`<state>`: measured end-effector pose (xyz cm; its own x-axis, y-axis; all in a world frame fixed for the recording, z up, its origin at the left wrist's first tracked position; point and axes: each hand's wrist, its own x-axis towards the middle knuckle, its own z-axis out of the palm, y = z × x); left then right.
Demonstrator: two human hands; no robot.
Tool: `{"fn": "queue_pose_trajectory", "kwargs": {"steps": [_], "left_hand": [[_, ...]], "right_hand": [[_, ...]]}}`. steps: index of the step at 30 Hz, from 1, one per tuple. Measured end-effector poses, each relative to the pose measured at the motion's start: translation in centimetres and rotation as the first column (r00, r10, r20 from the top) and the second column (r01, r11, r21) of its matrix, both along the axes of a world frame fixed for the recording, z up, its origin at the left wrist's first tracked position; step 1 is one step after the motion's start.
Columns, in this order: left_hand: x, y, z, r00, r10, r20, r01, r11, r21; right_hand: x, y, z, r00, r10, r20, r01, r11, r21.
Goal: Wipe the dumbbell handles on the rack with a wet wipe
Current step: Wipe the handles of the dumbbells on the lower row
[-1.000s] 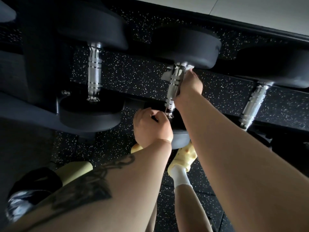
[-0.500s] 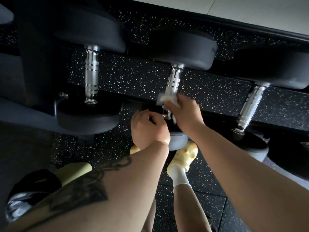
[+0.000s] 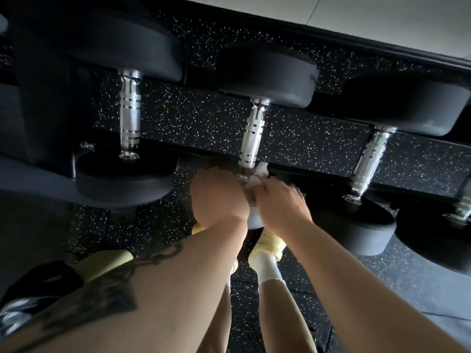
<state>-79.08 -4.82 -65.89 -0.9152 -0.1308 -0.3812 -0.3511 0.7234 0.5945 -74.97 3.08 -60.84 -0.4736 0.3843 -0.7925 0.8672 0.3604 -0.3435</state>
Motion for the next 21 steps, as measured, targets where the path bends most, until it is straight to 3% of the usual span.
{"fn": "queue_pose_trajectory", "kwargs": {"steps": [3, 7, 10, 14, 18, 21], "left_hand": [[0.0, 0.0, 0.0, 1.000, 0.004, 0.008, -0.004, 1.000, 0.022], [-0.3, -0.1, 0.1, 0.999, 0.018, 0.034, -0.019, 0.999, 0.033], [-0.1, -0.4, 0.0, 0.999, 0.017, 0.046, -0.020, 0.998, 0.062], [-0.3, -0.7, -0.4, 0.996, 0.005, 0.084, -0.013, 0.996, 0.089], [-0.4, -1.2, 0.0, 0.988, -0.142, 0.060, 0.135, 0.984, 0.115], [-0.6, -2.0, 0.2, 0.956, -0.292, 0.030, 0.284, 0.947, 0.149]], "right_hand": [[-1.5, 0.1, -2.4, 0.991, 0.001, 0.136, 0.004, 0.999, -0.036], [-1.1, -1.3, -0.9, 0.999, -0.021, 0.036, 0.021, 1.000, 0.003], [0.8, -1.9, 0.8, 0.994, 0.062, -0.090, -0.060, 0.998, 0.023], [-0.2, -1.0, -0.9, 0.990, 0.137, 0.022, -0.137, 0.990, -0.022], [-2.6, -1.0, -1.5, 0.979, 0.066, 0.194, -0.059, 0.997, -0.044], [-1.6, -2.7, -0.5, 0.996, 0.030, 0.085, -0.038, 0.994, 0.105]]}}
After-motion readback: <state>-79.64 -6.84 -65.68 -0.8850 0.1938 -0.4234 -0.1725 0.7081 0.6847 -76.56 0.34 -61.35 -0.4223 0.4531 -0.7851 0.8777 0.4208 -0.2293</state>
